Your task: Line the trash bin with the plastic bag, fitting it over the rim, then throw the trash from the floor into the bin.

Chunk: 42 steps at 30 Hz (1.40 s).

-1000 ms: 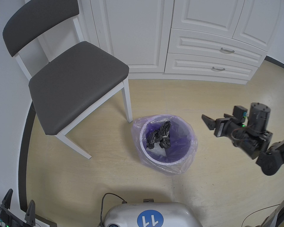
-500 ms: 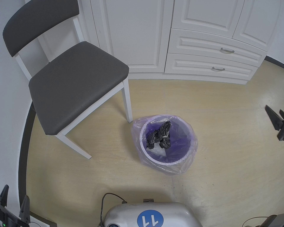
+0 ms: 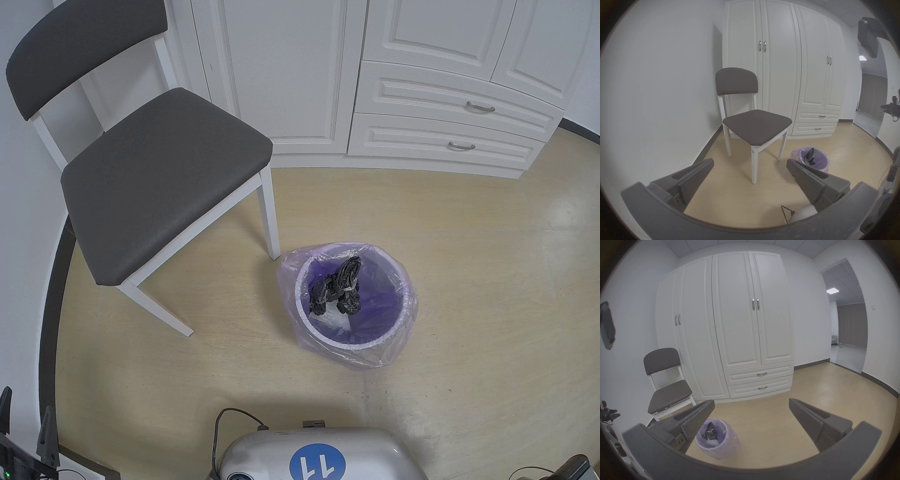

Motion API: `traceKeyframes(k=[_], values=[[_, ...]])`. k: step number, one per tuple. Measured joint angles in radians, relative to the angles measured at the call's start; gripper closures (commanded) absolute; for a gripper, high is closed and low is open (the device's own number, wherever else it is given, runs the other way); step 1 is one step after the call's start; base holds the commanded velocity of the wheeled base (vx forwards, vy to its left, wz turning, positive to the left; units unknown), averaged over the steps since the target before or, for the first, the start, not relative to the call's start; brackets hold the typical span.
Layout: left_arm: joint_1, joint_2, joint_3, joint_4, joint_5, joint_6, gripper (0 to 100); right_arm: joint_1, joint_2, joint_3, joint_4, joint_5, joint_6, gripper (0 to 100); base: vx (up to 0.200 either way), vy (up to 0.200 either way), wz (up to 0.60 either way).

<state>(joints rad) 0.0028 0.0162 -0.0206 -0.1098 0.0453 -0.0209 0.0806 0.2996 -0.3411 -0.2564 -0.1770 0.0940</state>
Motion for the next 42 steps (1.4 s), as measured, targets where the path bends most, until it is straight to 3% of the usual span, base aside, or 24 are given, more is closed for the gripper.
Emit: traceKeyframes(k=[7, 17, 31, 39, 42], values=[[0.0, 0.0, 0.003, 0.038, 0.023, 0.01, 0, -0.057, -0.199, 0.012, 0.224, 0.016, 0.007, 0, 0.0, 0.0, 0.0], [0.0, 0.0, 0.003, 0.045, 0.02, 0.003, 0, -0.08, -0.278, 0.079, 0.229, 0.016, 0.058, 0, 0.0, 0.0, 0.0], [0.001, 0.0, 0.003, 0.114, -0.038, 0.021, 0, -0.081, -0.289, 0.31, 0.184, 0.032, -0.096, 0, 0.0, 0.0, 0.0], [0.0, 0.0, 0.003, 0.113, -0.041, 0.026, 0, -0.082, -0.289, 0.323, 0.232, 0.181, -0.136, 0, 0.0, 0.0, 0.0], [0.0, 0.0, 0.003, 0.113, -0.041, 0.026, 0, -0.082, -0.289, 0.323, 0.247, 0.178, -0.104, 0, 0.0, 0.0, 0.0]])
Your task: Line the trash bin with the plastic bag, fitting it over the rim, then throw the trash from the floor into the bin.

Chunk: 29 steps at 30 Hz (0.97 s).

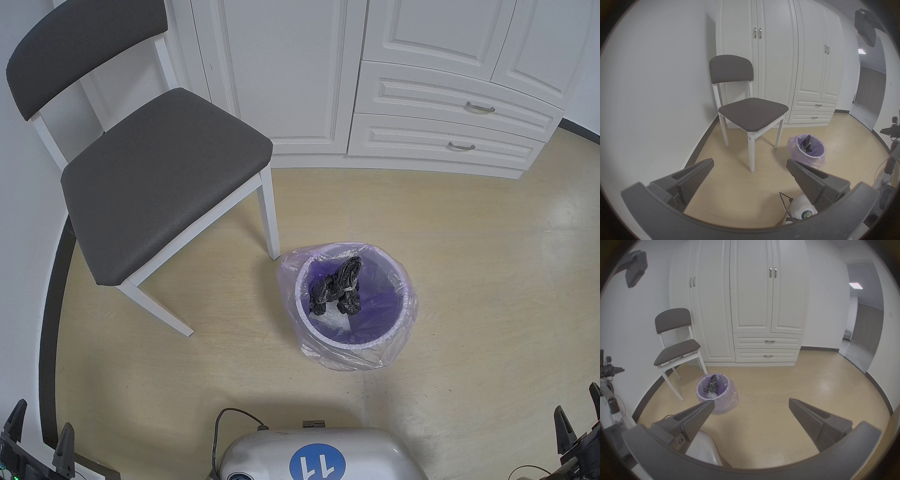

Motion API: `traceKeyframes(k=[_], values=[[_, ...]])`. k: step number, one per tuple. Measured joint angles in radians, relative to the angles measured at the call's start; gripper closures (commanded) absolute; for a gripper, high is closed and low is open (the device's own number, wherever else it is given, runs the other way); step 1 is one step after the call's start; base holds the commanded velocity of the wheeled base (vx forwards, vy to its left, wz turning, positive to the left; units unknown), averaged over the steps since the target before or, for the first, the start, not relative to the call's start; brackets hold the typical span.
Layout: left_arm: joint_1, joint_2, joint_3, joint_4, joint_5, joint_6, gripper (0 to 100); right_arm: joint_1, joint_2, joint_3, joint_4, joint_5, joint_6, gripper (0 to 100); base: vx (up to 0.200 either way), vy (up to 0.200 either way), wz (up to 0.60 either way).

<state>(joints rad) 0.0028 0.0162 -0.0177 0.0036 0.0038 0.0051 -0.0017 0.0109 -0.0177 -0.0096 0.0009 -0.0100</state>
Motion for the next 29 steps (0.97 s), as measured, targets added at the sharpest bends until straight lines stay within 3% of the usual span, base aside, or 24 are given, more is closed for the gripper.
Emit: traceKeyframes(k=[17, 29], values=[[0.0, 0.0, 0.0, -0.004, -0.02, 0.028, 0, 0.001, 0.001, 0.0, 0.006, -0.012, 0.016, 0, 0.0, 0.0, 0.0], [0.0, 0.0, 0.0, -0.004, -0.021, -0.002, 0, 0.002, 0.002, 0.0, 0.004, -0.011, 0.019, 0, 0.0, 0.0, 0.0]])
